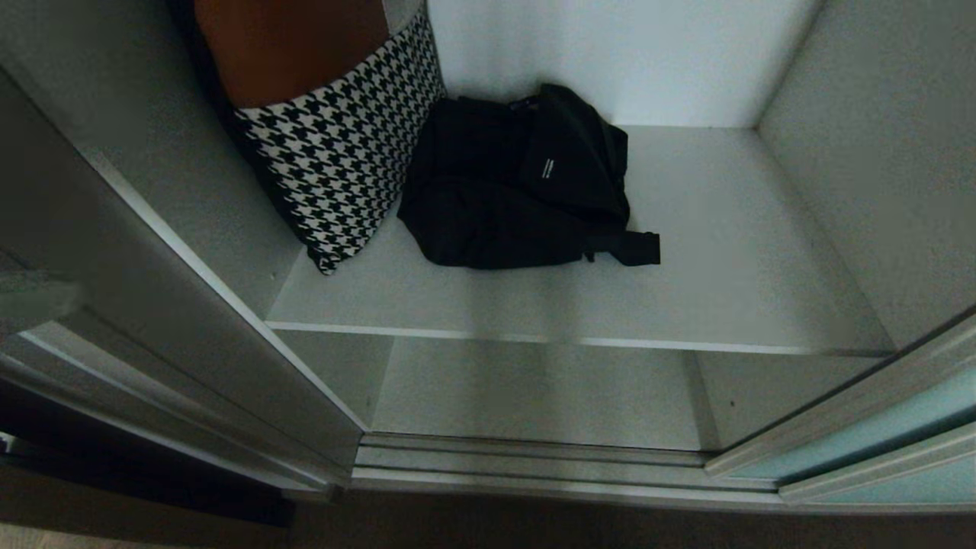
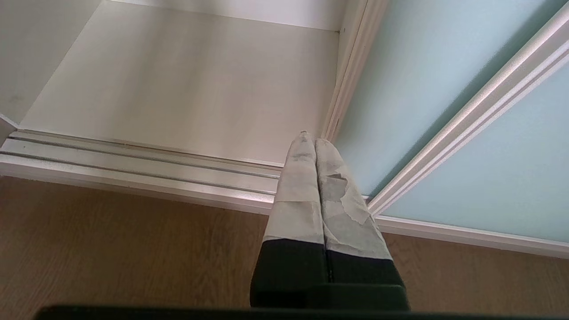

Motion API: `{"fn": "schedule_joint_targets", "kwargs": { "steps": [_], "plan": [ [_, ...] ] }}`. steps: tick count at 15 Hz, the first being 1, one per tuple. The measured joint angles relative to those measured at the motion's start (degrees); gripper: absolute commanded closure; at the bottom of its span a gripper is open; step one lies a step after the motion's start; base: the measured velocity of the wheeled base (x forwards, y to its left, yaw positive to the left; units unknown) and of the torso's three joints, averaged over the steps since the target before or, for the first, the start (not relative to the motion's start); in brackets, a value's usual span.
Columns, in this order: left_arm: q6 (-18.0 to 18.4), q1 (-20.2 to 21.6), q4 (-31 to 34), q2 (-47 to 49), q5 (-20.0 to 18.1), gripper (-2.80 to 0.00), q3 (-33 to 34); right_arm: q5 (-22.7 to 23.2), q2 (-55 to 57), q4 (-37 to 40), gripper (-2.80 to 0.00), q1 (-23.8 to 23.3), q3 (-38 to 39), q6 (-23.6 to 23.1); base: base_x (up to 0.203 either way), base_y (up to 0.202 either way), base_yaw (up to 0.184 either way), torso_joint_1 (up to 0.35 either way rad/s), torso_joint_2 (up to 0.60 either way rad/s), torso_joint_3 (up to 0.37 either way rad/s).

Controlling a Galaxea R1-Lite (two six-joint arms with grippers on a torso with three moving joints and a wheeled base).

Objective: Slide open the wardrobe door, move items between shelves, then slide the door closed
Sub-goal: Close the door

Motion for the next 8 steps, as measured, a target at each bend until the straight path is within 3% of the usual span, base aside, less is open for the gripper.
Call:
{"fn": "schedule_joint_targets", "kwargs": {
  "steps": [2,4,6,8],
  "plan": [
    [2.0,10.4,-0.7,-4.4,-0.3,0.00,3.8,0.0,0.0,0.0,0.00,0.0,0.0,0.0,0.000,0.000,0.000,0.000,0.00,0.000],
    [2.5,17.9,-1.7,-11.0,-0.5,0.00,10.3,0.0,0.0,0.0,0.00,0.0,0.0,0.0,0.000,0.000,0.000,0.000,0.00,0.000],
    [2.0,21.9,-2.1,-19.2,-1.1,0.00,17.3,0.0,0.0,0.0,0.00,0.0,0.0,0.0,0.000,0.000,0.000,0.000,0.00,0.000],
    [0.7,24.9,-2.4,-28.1,-5.0,0.00,24.6,0.0,0.0,0.0,0.00,0.0,0.0,0.0,0.000,0.000,0.000,0.000,0.00,0.000]
  ]
}}
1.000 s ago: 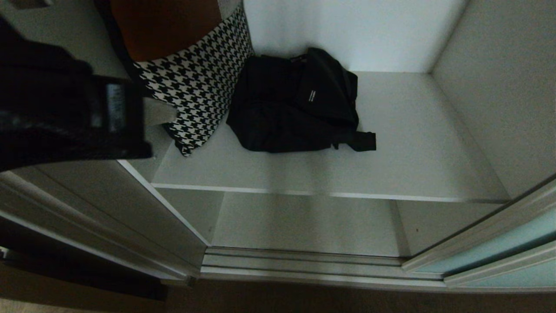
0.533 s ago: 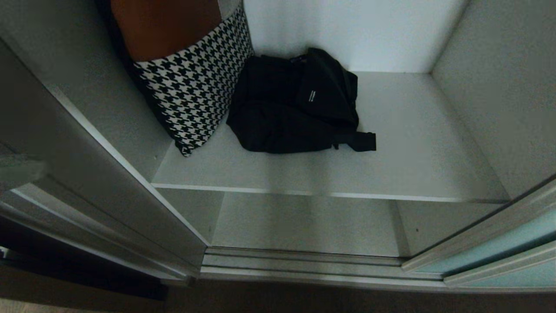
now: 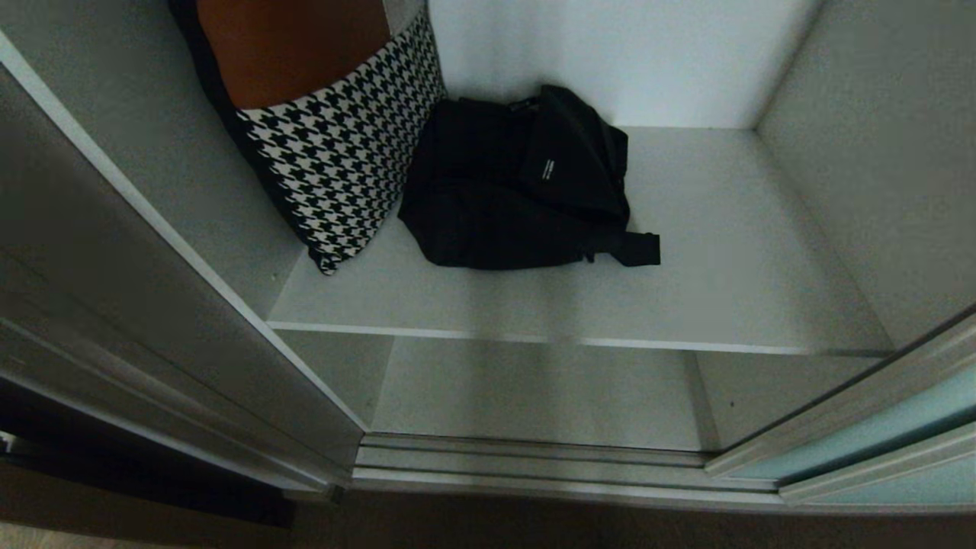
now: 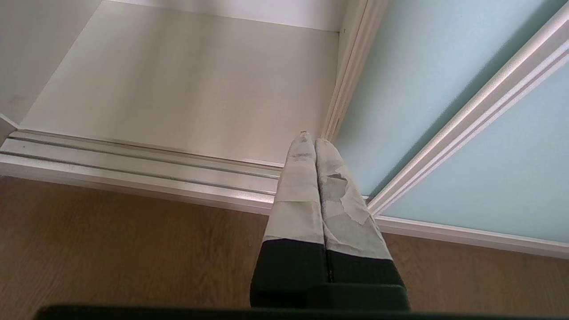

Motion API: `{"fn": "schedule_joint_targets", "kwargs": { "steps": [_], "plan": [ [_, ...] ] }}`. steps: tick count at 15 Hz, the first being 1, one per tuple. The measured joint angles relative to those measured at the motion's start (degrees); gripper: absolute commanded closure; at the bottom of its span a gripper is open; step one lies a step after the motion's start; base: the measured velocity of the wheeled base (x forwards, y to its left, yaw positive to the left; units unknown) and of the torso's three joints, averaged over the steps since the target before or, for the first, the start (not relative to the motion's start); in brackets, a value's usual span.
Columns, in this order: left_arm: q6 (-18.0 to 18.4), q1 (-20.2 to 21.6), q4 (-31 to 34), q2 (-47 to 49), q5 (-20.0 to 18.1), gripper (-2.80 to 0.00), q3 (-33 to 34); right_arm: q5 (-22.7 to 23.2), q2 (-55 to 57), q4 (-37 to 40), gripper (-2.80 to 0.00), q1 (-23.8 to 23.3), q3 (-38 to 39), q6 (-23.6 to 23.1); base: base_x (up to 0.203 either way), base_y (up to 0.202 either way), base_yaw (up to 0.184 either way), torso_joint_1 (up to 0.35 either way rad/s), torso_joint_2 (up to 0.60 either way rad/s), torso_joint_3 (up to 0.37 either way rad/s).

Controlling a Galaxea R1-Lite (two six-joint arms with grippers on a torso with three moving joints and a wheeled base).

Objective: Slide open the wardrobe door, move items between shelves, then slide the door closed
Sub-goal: Close the door

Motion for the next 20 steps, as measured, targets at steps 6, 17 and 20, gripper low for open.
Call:
{"fn": "schedule_joint_targets", "kwargs": {
  "steps": [6,17,20],
  "plan": [
    [2.4,2.9,-5.1,-18.3,-7.7,0.00,25.8,0.0,0.0,0.0,0.00,0.0,0.0,0.0,0.000,0.000,0.000,0.000,0.00,0.000],
    [1.0,3.0,-18.1,-22.4,-11.5,0.00,36.7,0.0,0.0,0.0,0.00,0.0,0.0,0.0,0.000,0.000,0.000,0.000,0.00,0.000],
    [1.5,3.0,-18.1,-22.4,-11.6,0.00,36.7,0.0,0.0,0.0,0.00,0.0,0.0,0.0,0.000,0.000,0.000,0.000,0.00,0.000]
  ]
}}
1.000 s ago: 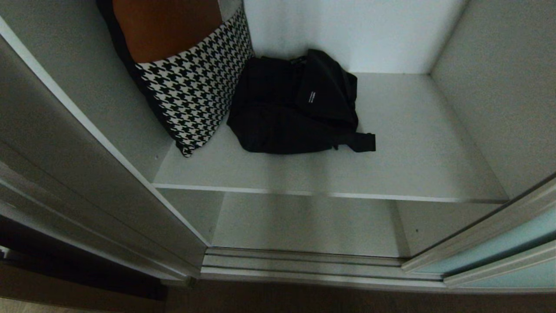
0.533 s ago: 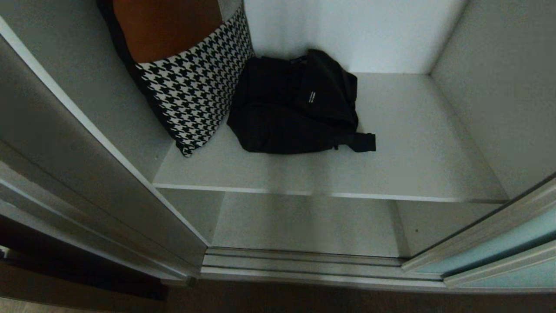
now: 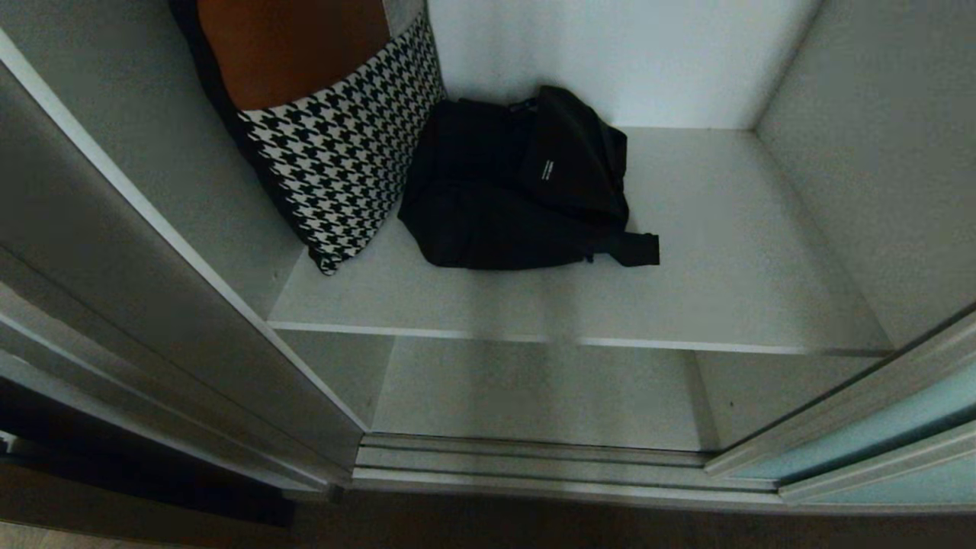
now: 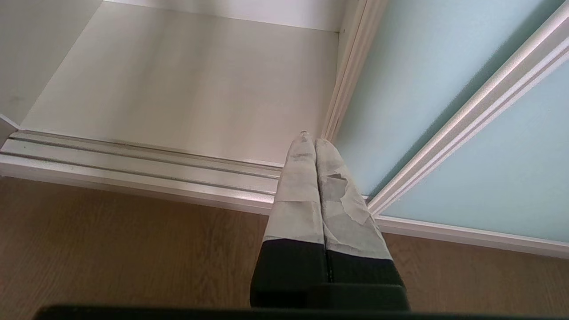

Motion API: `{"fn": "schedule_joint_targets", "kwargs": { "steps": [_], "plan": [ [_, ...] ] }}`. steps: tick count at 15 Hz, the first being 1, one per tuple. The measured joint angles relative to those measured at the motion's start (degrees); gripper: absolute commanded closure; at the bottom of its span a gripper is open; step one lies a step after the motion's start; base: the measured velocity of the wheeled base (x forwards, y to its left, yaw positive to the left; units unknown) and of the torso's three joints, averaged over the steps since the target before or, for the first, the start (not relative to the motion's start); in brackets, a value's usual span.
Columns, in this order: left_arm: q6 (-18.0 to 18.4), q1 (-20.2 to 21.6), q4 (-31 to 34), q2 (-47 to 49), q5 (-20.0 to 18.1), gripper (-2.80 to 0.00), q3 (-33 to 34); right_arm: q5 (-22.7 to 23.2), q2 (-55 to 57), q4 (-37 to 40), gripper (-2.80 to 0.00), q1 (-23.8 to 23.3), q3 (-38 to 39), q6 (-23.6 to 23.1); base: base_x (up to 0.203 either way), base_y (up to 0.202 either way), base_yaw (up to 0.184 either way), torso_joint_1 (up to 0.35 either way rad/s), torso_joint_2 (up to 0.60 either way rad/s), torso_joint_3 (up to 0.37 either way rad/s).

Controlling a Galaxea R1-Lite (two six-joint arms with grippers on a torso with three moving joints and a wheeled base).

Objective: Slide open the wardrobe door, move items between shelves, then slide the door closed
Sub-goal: Close the door

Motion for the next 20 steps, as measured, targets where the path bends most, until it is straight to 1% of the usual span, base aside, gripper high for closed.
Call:
{"fn": "schedule_joint_targets", "kwargs": {
  "steps": [8,12,18,20],
  "plan": [
    [-0.1,0.0,0.1,0.0,0.0,0.00,0.0,0.0,0.0,0.0,0.00,0.0,0.0,0.0,-0.188,0.000,0.000,0.004,0.00,0.003],
    [-1.1,0.0,0.2,0.0,0.2,0.00,0.0,0.0,0.0,0.0,0.00,0.0,0.0,0.0,-0.184,0.000,0.000,0.001,0.00,-0.001],
    [-2.5,0.0,-0.1,0.0,1.3,0.00,0.1,0.0,0.0,0.0,0.00,0.0,0.0,0.0,-0.010,0.000,0.000,0.000,0.00,0.001],
    [-3.9,0.0,-0.1,0.0,1.6,0.00,0.1,0.0,0.0,0.0,0.00,0.0,0.0,0.0,0.000,0.000,0.000,0.000,0.00,0.000]
  ]
}}
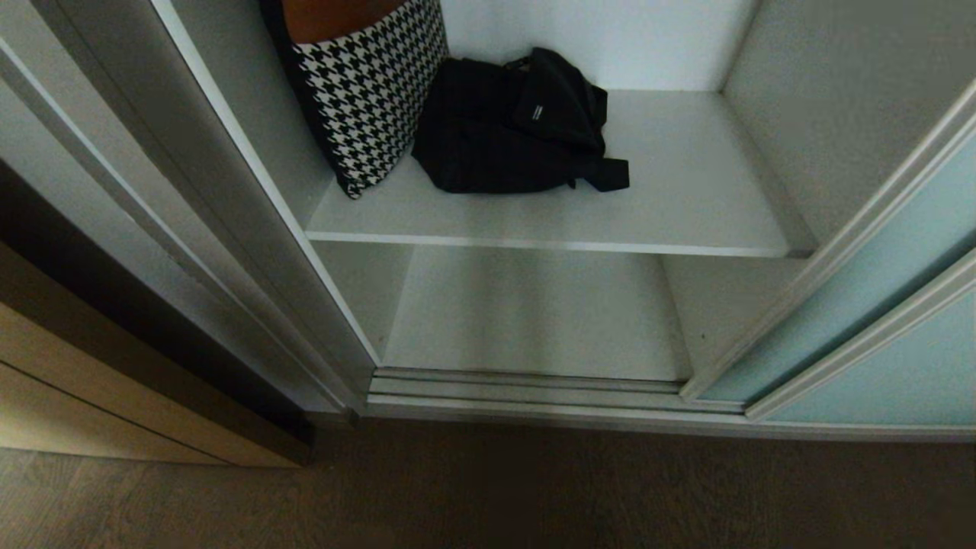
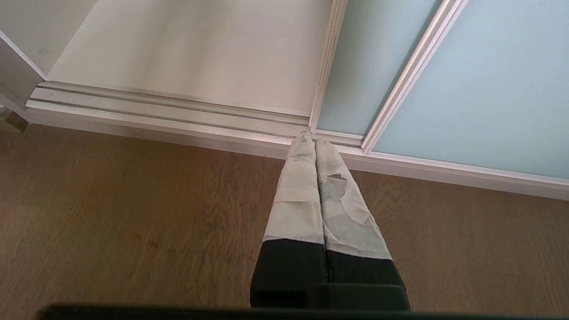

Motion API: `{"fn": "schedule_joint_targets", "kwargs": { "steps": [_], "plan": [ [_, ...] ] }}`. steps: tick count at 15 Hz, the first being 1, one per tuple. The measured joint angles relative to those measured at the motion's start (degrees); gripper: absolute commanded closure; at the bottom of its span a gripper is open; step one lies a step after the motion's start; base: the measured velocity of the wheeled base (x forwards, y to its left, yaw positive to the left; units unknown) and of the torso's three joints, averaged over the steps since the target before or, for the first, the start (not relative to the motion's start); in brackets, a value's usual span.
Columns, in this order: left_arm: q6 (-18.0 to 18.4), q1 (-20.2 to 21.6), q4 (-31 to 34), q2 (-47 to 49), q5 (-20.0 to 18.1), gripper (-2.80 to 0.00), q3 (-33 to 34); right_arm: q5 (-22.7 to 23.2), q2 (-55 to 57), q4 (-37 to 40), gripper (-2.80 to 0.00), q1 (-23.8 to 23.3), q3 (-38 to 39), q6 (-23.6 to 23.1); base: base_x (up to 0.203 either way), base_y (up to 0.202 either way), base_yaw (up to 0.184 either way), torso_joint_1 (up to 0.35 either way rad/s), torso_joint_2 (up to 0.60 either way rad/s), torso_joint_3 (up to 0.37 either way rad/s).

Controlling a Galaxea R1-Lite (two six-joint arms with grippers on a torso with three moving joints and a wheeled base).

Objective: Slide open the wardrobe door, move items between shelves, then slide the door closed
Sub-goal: Close the door

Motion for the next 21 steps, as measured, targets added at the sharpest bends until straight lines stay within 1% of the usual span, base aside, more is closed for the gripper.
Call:
{"fn": "schedule_joint_targets", "kwargs": {
  "steps": [17,21],
  "plan": [
    [-0.1,0.0,0.0,0.1,0.0,0.00,-0.1,0.0,0.0,0.0,0.00,0.0,0.0,0.0,0.000,0.000,0.000,0.000,0.00,0.000],
    [-0.2,0.0,-0.7,0.1,0.5,0.00,0.1,0.0,0.0,0.0,0.00,0.0,0.0,0.0,0.000,0.000,0.000,0.000,0.00,0.000]
  ]
}}
